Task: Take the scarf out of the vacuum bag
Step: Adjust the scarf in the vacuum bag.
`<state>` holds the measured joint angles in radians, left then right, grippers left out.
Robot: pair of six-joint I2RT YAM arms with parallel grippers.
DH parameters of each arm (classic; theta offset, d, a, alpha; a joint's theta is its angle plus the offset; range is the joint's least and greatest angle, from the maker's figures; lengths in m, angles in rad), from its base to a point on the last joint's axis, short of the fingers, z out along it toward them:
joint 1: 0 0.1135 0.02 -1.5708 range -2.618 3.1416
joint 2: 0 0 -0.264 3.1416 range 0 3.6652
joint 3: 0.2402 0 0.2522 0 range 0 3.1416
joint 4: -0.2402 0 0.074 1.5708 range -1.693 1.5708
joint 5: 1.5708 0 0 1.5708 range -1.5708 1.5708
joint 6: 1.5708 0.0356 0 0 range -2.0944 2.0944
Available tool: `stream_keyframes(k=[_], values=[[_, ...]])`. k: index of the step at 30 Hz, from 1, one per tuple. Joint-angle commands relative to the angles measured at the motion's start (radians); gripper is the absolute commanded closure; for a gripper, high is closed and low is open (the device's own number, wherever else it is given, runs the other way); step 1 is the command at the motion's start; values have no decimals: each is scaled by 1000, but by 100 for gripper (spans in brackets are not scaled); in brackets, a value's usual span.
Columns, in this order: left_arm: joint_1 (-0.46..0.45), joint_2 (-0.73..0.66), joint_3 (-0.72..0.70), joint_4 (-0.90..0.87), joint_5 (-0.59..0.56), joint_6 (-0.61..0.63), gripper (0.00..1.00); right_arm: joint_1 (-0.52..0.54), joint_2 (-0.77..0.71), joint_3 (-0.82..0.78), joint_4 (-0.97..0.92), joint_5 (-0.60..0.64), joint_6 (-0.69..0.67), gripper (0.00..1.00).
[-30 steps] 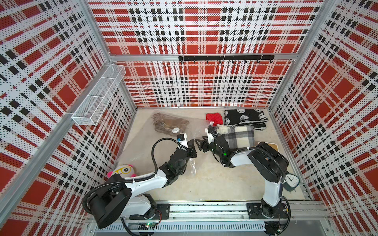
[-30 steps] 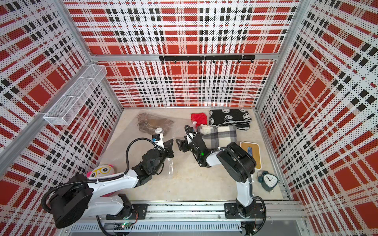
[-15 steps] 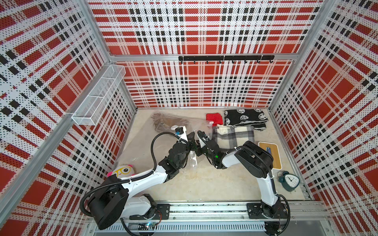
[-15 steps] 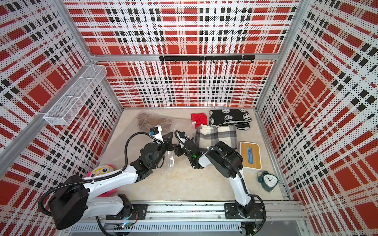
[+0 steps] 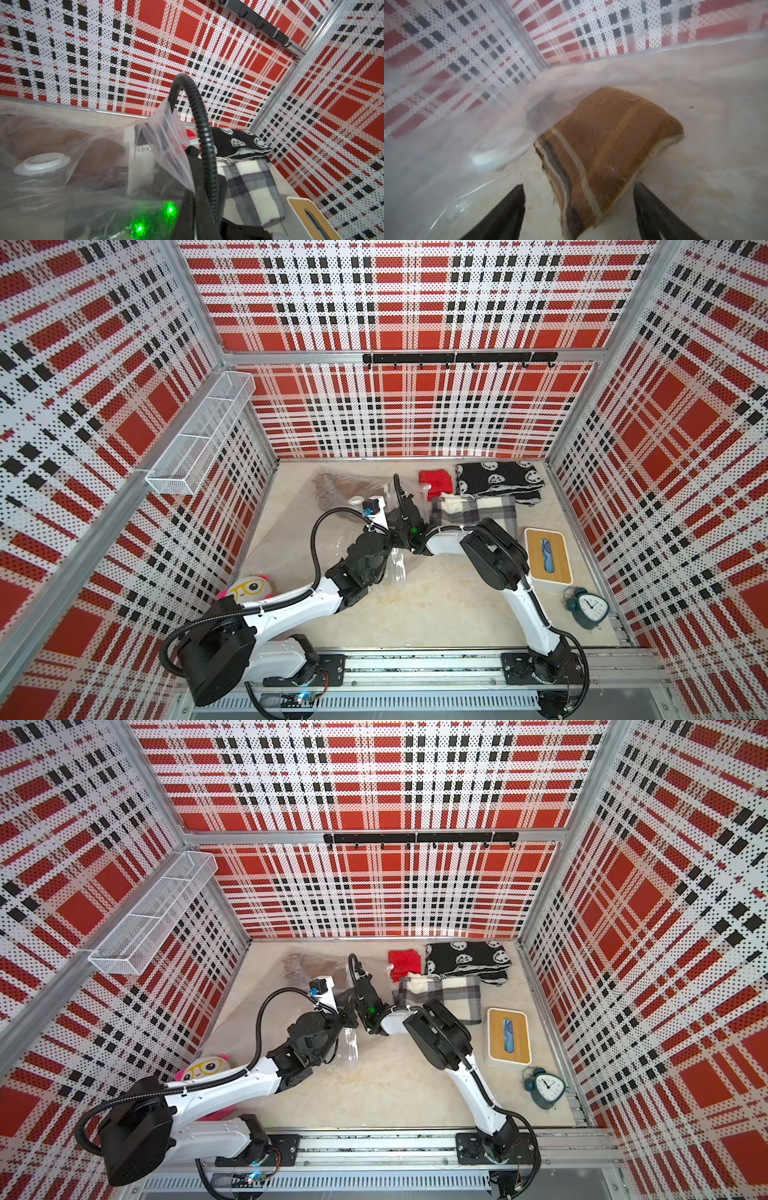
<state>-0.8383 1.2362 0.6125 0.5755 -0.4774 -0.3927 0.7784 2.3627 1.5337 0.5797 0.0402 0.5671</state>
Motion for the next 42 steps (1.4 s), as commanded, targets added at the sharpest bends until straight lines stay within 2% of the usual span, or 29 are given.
stream_keyframes(k=[1,6,11,18,22,28,31,36,42], values=[[-13,-50,-12,12,33,18,100,-1,74,101,-179,88,90,13],[-2,-73,-28,-5,37,15,100,-5,78,110,-197,108,144,11],[-1,-89,-46,4,47,7,100,-16,116,153,-202,115,185,16],[1,-84,-57,16,64,-12,100,-14,197,257,-207,106,257,18],[2,-95,-64,16,72,-16,100,-11,229,317,-211,99,270,31],[15,-123,-102,18,55,-29,100,-8,248,369,-222,80,237,71],[25,-128,-120,20,37,-33,100,3,204,324,-210,72,201,77],[47,-117,-134,28,-6,-31,100,21,73,143,-123,62,173,92],[50,-88,-123,20,-79,-16,100,28,-77,-76,-29,36,177,92]])
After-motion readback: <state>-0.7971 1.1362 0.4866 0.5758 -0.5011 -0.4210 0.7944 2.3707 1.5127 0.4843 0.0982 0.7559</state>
